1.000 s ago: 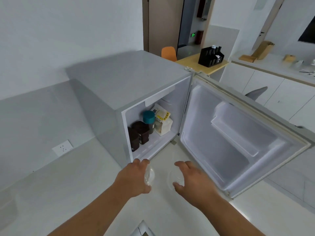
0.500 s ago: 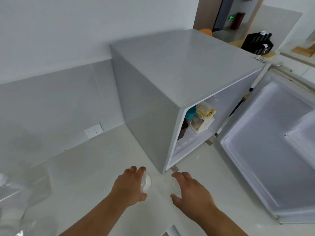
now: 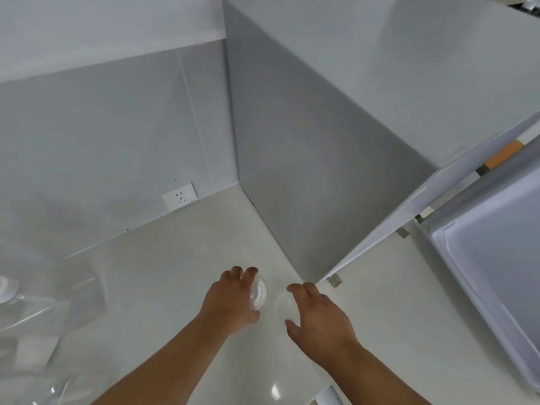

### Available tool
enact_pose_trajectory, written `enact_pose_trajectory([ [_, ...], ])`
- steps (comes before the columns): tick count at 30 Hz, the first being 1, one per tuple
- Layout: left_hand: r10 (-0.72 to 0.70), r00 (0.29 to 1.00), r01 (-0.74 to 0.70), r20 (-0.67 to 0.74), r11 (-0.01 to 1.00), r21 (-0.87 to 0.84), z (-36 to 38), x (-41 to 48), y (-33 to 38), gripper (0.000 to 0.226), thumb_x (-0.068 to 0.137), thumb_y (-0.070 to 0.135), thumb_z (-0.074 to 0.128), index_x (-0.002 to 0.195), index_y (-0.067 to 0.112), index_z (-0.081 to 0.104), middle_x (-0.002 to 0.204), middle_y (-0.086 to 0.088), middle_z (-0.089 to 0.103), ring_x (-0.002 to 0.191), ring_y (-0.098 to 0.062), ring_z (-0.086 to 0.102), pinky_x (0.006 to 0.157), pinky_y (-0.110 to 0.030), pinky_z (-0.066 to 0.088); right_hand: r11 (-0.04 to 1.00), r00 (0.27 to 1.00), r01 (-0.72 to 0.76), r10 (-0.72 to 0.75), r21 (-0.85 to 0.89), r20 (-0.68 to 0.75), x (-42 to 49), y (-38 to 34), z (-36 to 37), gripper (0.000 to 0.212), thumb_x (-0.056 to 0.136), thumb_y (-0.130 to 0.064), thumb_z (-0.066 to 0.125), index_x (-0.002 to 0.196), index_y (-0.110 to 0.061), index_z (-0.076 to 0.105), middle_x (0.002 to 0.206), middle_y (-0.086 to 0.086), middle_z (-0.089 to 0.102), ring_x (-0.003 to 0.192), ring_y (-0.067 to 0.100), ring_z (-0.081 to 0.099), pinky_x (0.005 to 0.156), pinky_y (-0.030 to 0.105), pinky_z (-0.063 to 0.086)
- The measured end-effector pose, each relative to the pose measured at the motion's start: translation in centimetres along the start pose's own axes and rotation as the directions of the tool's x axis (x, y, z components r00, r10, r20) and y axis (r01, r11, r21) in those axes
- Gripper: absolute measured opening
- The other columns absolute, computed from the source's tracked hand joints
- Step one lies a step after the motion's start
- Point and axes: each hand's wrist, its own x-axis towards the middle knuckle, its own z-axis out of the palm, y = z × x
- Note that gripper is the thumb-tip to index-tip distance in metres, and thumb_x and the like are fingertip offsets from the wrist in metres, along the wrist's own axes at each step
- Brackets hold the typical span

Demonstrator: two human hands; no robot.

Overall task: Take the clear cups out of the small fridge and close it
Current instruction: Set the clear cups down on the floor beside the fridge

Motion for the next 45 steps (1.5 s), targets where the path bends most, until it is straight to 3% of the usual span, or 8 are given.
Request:
enact_pose_trajectory([
  [9, 0.083, 0.996, -0.084, 0.007, 0.992, 0.091, -0.5, 5.9, 0.0, 0.097, 0.068, 0.049, 0.079, 0.148, 0.032, 0.026, 0.135, 0.001, 0.048, 0.113, -0.025, 0.052, 0.085, -0.036, 0.051, 0.997, 0.996, -0.069, 0.071, 0.027, -0.061, 2.9, -0.2, 1.2, 0.053, 0.092, -0.043, 0.065, 0.137, -0.029, 0.038, 0.13, -0.006, 0.05, 0.09, 0.016, 0.063, 0.065, 0.023, 0.045],
  [14, 0.106, 0.994, -0.107, 0.016, 0.989, 0.106, -0.3, 8.1, 0.1, 0.097, 0.067, 0.047, 0.08, 0.147, 0.032, 0.027, 0.134, 0.0, 0.047, 0.113, -0.025, 0.051, 0.085, -0.036, 0.052, 0.995, 0.993, -0.095, 0.097, 0.037, -0.064, 3.6, 0.2, 1.7, 0.054, 0.093, -0.043, 0.063, 0.137, -0.03, 0.036, 0.131, -0.005, 0.048, 0.094, 0.018, 0.063, 0.071, 0.029, 0.053],
  [25, 0.161, 0.985, -0.169, 0.064, 0.975, 0.145, 0.2, 10.1, 0.4, 0.096, 0.069, 0.044, 0.079, 0.149, 0.033, 0.027, 0.135, 0.001, 0.045, 0.116, -0.024, 0.049, 0.088, -0.037, 0.051, 0.997, 0.997, -0.078, 0.078, 0.0, -0.015, 3.9, 1.2, 2.8, 0.056, 0.092, -0.043, 0.056, 0.141, -0.029, 0.032, 0.134, -0.001, 0.047, 0.095, 0.023, 0.062, 0.068, 0.033, 0.051],
  [31, 0.168, 0.982, -0.181, 0.087, 0.969, 0.166, 0.6, 10.0, 0.1, 0.098, 0.072, 0.043, 0.079, 0.153, 0.033, 0.024, 0.14, 0.001, 0.043, 0.12, -0.024, 0.047, 0.091, -0.037, 0.051, 0.997, 0.997, -0.082, 0.082, 0.006, -0.012, 3.9, 1.4, 3.4, 0.059, 0.093, -0.044, 0.055, 0.144, -0.031, 0.027, 0.139, -0.003, 0.045, 0.101, 0.023, 0.061, 0.075, 0.034, 0.053],
  [39, 0.166, 0.986, -0.167, 0.02, 0.971, 0.173, 0.9, 8.7, -0.3, 0.107, 0.074, 0.046, 0.078, 0.159, 0.032, 0.014, 0.158, 0.0, 0.031, 0.129, -0.026, 0.045, 0.096, -0.037, 0.049, 0.998, 0.997, -0.07, 0.07, 0.0, -0.03, 3.9, 1.5, 3.3, 0.064, 0.094, -0.044, 0.055, 0.149, -0.03, 0.026, 0.143, -0.002, 0.044, 0.107, 0.023, 0.06, 0.078, 0.036, 0.056],
  [42, 0.156, 0.987, -0.15, -0.032, 0.977, 0.152, 0.4, 7.3, -0.5, 0.103, 0.074, 0.052, 0.076, 0.158, 0.031, 0.02, 0.162, 0.001, 0.027, 0.136, -0.025, 0.042, 0.103, -0.038, 0.045, 0.998, 0.997, -0.067, 0.067, 0.004, -0.045, 3.5, 1.6, 2.7, 0.064, 0.095, -0.045, 0.056, 0.149, -0.03, 0.026, 0.147, -0.001, 0.043, 0.11, 0.024, 0.06, 0.082, 0.037, 0.057],
  [45, 0.143, 0.983, -0.134, -0.116, 0.988, 0.081, -0.4, 5.1, -0.2, 0.086, 0.077, 0.052, 0.074, 0.151, 0.025, 0.039, 0.156, -0.001, 0.04, 0.134, -0.026, 0.046, 0.102, -0.038, 0.047, 0.999, 0.997, -0.054, 0.054, -0.002, -0.052, 2.9, 1.5, 1.8, 0.063, 0.095, -0.047, 0.055, 0.149, -0.029, 0.027, 0.148, 0.001, 0.042, 0.111, 0.025, 0.059, 0.083, 0.04, 0.057],
])
